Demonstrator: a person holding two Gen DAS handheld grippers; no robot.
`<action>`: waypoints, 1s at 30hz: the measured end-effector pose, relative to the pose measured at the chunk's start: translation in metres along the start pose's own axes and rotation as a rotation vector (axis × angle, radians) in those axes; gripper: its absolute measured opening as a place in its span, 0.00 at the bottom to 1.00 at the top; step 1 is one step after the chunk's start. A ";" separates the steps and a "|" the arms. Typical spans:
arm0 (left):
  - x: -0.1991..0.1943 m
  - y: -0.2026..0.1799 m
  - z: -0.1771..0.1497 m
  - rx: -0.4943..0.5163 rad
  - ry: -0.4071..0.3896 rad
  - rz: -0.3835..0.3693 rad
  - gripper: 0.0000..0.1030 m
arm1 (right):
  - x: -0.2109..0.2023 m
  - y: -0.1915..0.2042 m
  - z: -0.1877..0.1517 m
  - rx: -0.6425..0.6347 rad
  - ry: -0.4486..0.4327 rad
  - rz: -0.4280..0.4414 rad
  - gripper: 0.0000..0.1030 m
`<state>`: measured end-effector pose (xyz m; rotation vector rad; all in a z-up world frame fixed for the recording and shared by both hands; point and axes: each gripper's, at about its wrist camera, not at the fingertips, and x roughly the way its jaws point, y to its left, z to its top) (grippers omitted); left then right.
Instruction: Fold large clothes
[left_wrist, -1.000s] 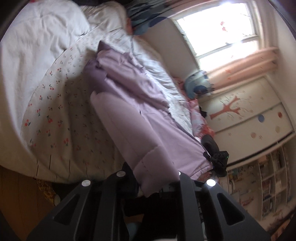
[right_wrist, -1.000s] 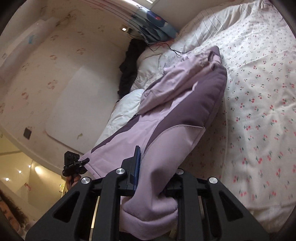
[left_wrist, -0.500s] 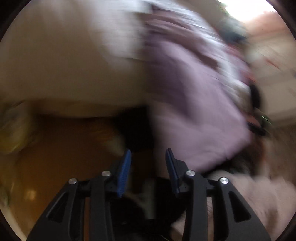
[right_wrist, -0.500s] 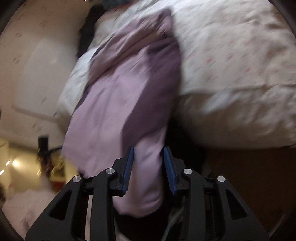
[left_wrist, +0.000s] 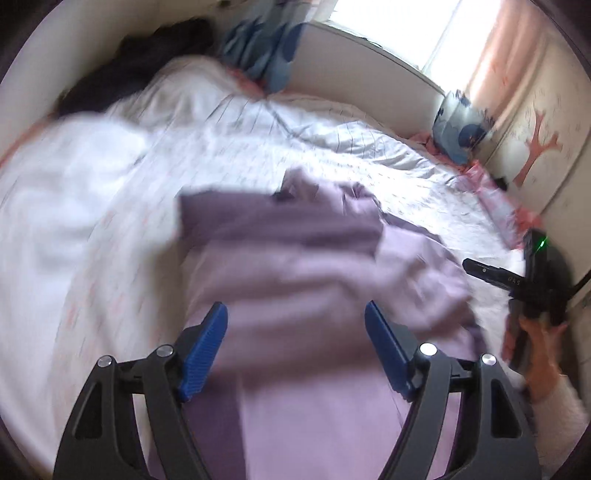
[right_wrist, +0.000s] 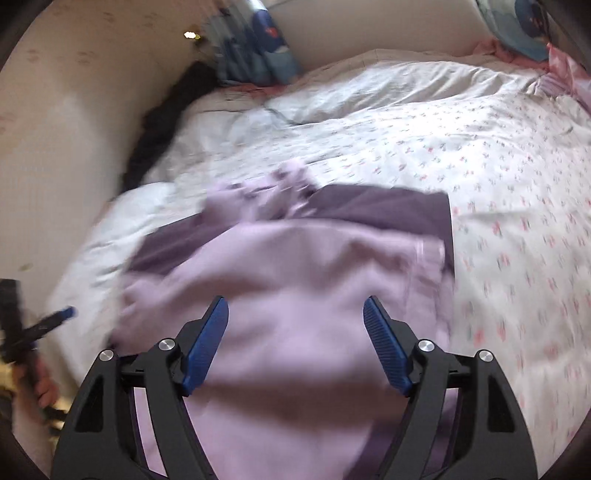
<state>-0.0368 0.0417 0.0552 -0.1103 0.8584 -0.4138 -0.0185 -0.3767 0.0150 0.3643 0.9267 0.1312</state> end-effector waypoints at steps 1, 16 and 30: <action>0.019 -0.007 0.007 0.017 -0.004 0.015 0.72 | 0.026 -0.007 0.000 0.032 0.021 -0.026 0.70; 0.098 0.060 -0.007 -0.247 0.058 0.095 0.90 | 0.083 -0.018 0.002 -0.081 0.048 -0.163 0.71; 0.090 0.094 -0.057 -0.402 0.092 0.041 0.94 | 0.045 -0.052 -0.031 0.067 0.098 -0.099 0.93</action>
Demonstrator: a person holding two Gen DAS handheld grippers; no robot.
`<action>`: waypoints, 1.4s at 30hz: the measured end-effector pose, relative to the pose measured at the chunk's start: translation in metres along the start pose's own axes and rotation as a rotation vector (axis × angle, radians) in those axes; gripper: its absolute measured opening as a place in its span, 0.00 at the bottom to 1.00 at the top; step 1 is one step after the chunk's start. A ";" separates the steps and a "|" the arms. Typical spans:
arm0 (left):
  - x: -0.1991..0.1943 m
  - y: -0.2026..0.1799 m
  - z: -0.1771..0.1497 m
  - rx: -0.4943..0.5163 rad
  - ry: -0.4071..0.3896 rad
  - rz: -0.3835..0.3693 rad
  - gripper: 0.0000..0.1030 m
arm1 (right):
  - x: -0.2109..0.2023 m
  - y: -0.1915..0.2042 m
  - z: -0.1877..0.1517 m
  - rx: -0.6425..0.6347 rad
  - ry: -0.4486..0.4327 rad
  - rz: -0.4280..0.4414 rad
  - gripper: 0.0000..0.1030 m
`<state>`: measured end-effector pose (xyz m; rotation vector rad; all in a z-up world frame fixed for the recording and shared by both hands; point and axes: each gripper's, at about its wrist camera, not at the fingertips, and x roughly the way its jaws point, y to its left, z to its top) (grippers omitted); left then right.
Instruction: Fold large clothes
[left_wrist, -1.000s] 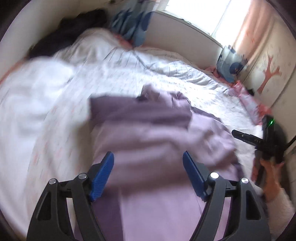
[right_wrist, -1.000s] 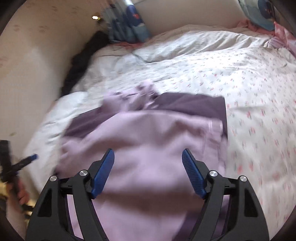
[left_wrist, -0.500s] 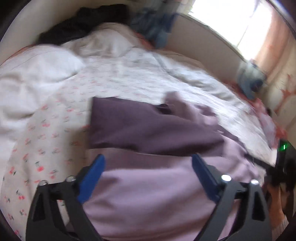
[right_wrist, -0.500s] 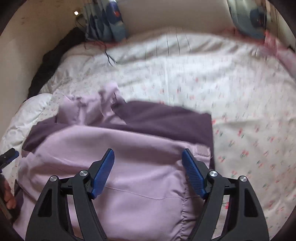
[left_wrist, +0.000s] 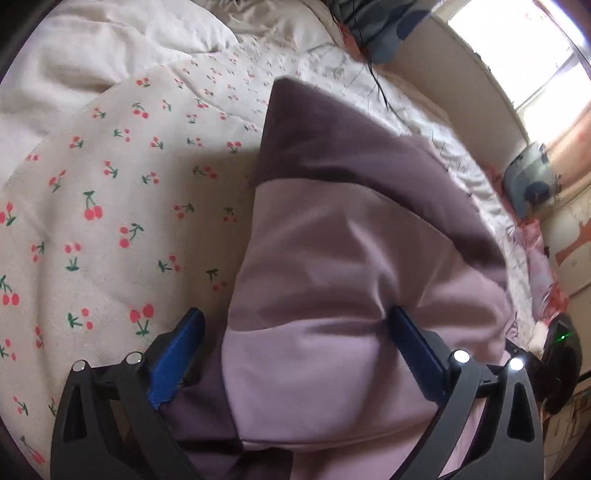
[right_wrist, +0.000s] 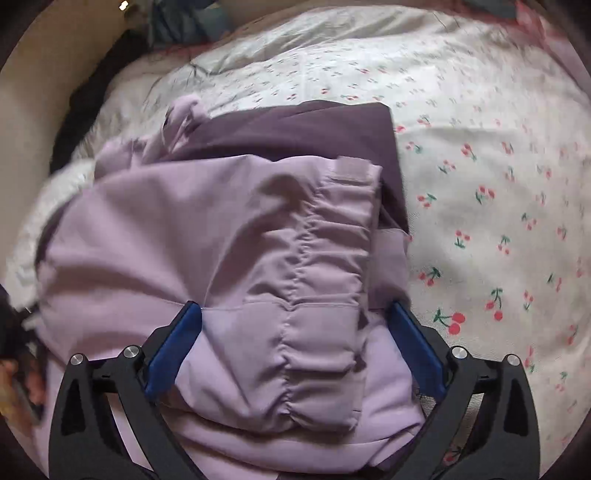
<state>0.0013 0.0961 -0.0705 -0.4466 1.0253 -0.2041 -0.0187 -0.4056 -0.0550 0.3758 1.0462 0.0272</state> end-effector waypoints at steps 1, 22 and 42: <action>-0.005 -0.002 -0.001 0.004 -0.011 0.003 0.94 | -0.011 0.005 -0.001 -0.011 -0.029 -0.012 0.93; 0.032 -0.050 0.064 0.080 -0.146 0.028 0.94 | 0.072 0.054 0.083 -0.124 -0.053 -0.057 0.94; -0.014 -0.021 0.009 0.049 -0.075 0.067 0.94 | -0.016 0.031 0.022 -0.149 -0.036 -0.041 0.94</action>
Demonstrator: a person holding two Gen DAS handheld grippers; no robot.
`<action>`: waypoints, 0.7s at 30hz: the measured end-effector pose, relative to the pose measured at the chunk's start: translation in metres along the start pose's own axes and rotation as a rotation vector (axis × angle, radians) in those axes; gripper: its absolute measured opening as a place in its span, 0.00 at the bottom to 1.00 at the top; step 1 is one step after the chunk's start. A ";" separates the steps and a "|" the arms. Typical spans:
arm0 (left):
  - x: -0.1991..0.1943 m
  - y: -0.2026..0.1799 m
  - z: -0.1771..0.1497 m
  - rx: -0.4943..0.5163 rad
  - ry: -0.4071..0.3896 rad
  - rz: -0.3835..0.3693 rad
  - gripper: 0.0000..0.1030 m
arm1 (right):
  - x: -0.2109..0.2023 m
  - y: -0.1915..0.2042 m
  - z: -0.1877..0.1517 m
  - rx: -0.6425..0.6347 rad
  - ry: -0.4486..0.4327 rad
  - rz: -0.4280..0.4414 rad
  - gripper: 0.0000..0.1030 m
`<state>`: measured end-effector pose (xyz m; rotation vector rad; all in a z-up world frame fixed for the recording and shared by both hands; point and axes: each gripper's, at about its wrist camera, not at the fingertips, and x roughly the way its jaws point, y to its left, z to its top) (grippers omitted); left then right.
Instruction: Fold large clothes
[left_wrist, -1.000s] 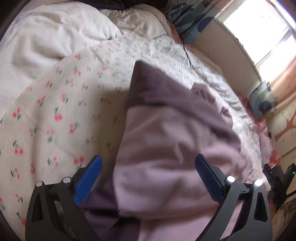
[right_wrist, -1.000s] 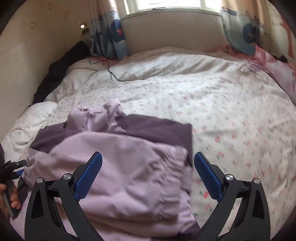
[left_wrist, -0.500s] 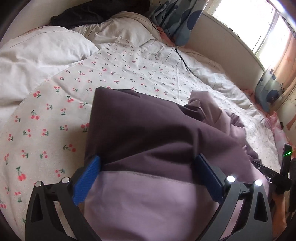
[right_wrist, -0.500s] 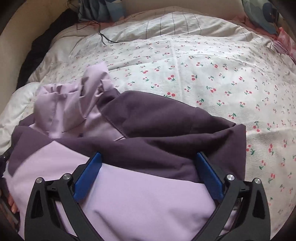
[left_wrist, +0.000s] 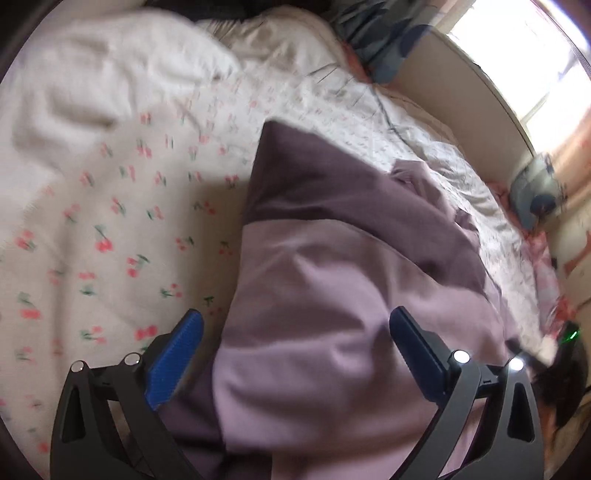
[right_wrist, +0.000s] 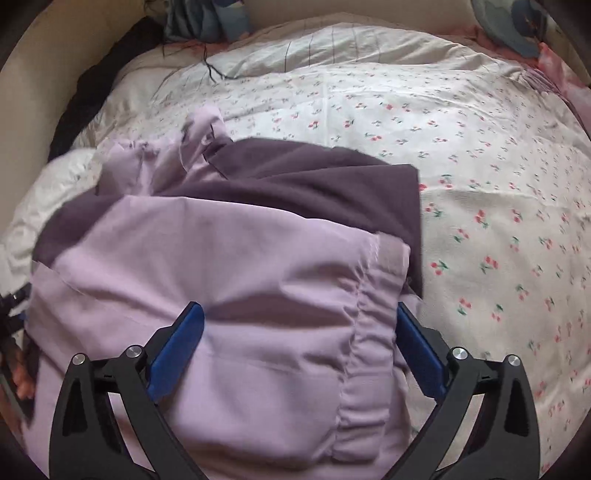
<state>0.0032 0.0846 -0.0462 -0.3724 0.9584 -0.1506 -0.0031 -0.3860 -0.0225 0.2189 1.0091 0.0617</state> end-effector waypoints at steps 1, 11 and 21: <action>-0.010 -0.006 -0.004 0.045 -0.013 0.014 0.94 | -0.013 0.001 -0.007 -0.009 -0.016 0.008 0.94; -0.082 -0.023 -0.057 0.325 -0.075 0.142 0.94 | -0.076 -0.026 -0.102 0.047 0.037 0.068 0.94; -0.131 -0.025 -0.119 0.535 -0.082 0.203 0.94 | -0.123 -0.074 -0.163 0.191 0.066 0.127 0.94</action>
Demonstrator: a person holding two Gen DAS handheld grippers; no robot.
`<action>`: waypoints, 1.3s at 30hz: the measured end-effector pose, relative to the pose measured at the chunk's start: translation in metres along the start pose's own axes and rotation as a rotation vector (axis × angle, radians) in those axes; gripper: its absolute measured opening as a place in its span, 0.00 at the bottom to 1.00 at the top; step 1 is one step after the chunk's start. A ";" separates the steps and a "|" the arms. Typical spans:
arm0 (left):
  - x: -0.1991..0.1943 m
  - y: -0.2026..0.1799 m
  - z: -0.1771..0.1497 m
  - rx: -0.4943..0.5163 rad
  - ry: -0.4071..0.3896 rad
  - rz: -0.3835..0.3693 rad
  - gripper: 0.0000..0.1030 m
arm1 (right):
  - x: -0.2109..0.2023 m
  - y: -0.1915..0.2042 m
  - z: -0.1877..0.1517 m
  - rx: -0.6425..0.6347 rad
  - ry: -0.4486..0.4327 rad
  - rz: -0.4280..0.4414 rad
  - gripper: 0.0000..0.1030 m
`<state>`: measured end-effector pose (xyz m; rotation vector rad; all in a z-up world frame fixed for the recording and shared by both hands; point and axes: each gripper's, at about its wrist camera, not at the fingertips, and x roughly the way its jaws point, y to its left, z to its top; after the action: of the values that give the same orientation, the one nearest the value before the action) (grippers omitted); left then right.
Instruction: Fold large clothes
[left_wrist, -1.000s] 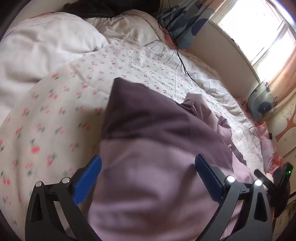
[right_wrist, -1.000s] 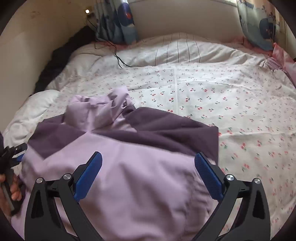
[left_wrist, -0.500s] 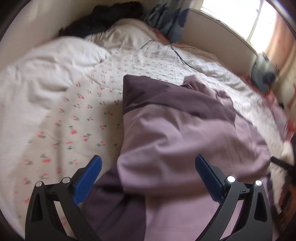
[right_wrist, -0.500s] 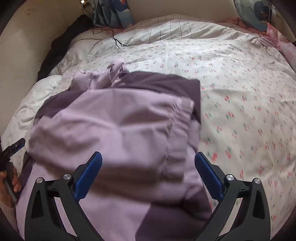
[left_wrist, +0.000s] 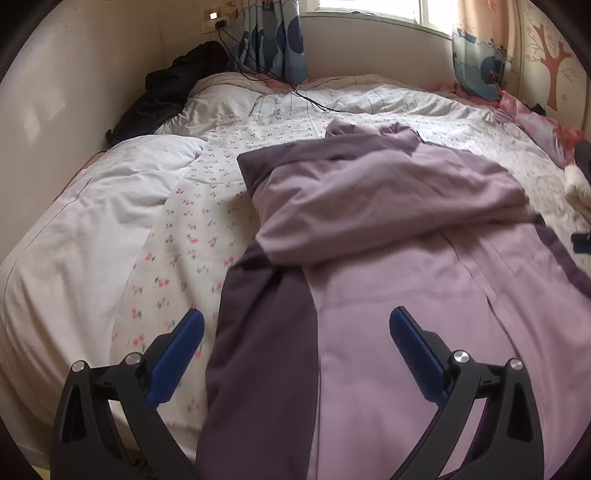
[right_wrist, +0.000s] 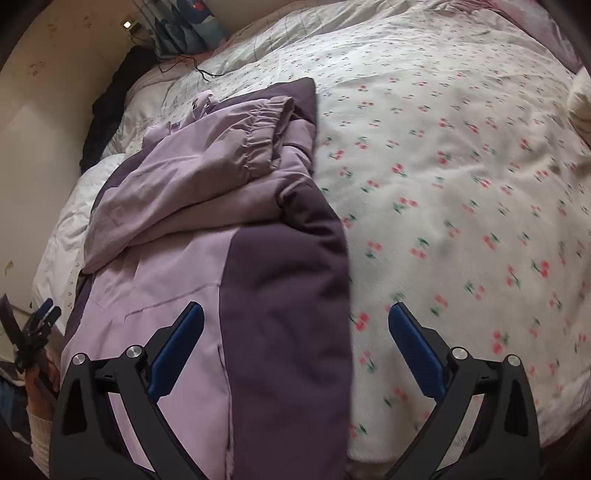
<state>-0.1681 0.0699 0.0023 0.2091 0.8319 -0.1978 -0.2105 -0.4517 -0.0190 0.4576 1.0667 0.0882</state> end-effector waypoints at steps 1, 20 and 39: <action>-0.004 -0.001 -0.006 0.008 0.001 0.009 0.94 | -0.008 -0.004 -0.007 0.001 0.002 0.003 0.94; -0.053 0.108 -0.132 -0.467 0.216 -0.487 0.94 | -0.063 -0.041 -0.116 0.046 0.178 0.221 0.94; -0.031 0.058 -0.183 -0.526 0.388 -1.013 0.94 | -0.053 -0.050 -0.134 0.100 0.265 0.437 0.94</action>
<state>-0.3036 0.1763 -0.0882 -0.7150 1.2915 -0.8891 -0.3584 -0.4690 -0.0491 0.7803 1.2184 0.4950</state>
